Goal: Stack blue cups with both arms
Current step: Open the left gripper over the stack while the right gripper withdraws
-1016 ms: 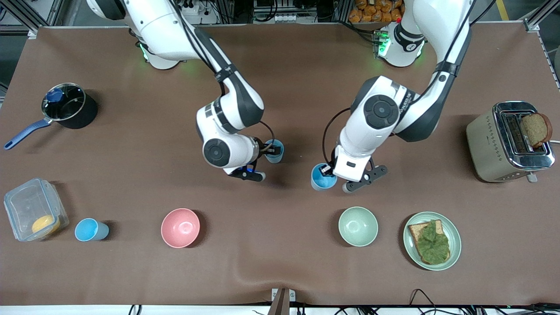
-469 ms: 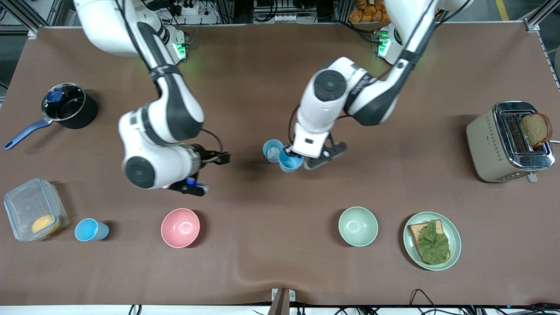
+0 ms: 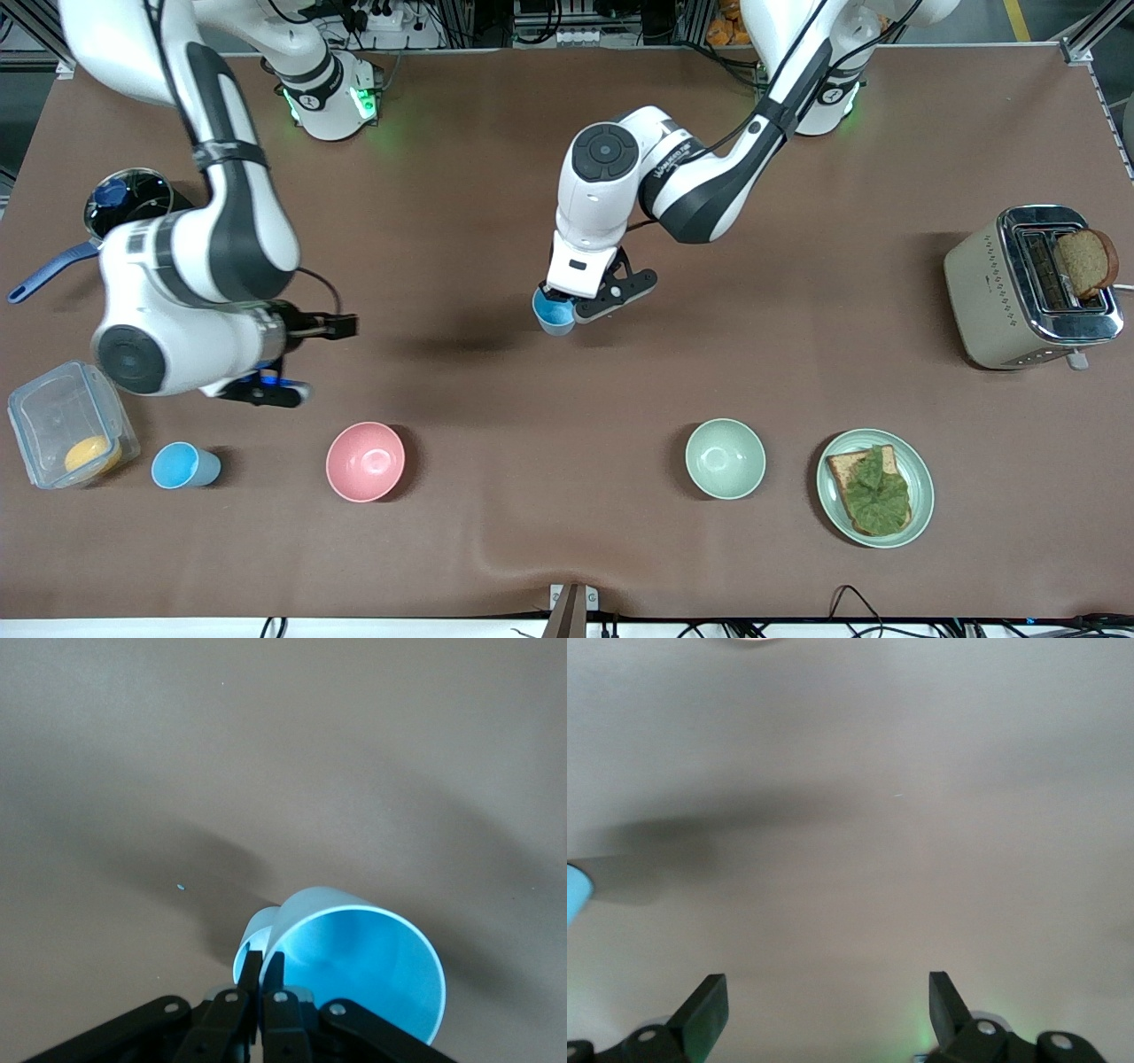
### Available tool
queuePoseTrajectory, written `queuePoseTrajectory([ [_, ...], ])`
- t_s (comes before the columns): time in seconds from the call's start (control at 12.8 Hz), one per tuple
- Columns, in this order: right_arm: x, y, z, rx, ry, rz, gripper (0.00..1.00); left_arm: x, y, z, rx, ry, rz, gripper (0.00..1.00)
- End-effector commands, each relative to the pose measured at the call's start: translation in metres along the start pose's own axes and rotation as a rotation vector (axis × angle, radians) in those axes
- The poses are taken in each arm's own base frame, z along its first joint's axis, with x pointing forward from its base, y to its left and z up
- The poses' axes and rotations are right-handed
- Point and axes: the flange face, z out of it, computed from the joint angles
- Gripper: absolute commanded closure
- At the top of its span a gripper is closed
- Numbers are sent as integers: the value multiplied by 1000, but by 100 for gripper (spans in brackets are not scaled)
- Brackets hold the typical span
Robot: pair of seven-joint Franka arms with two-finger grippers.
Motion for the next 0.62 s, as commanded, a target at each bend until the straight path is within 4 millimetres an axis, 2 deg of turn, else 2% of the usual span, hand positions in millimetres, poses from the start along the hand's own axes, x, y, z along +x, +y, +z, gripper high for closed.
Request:
queuePoseTrajectory([
  [0.0, -11, 41, -2, -48, 25, -56, 0, -23, 1, 12, 26, 11, -34, 100],
  [0.08, -22, 56, -3, -53, 64, -49, 0, -31, 0, 18, 38, 7, -35, 100],
  [0.16, -30, 81, 0, -30, 102, -22, 0, -40, -2, 26, 53, 3, -29, 100],
  [0.31, -53, 110, -6, -21, 156, -52, 0, -41, -6, 32, 67, 0, -29, 100],
  [0.39, -61, 121, -16, -72, 179, -81, 0, -44, -7, 35, 72, -1, -27, 100],
  [0.55, -79, 125, -44, -110, 233, -74, 0, -44, -8, 38, 77, -3, -27, 100],
])
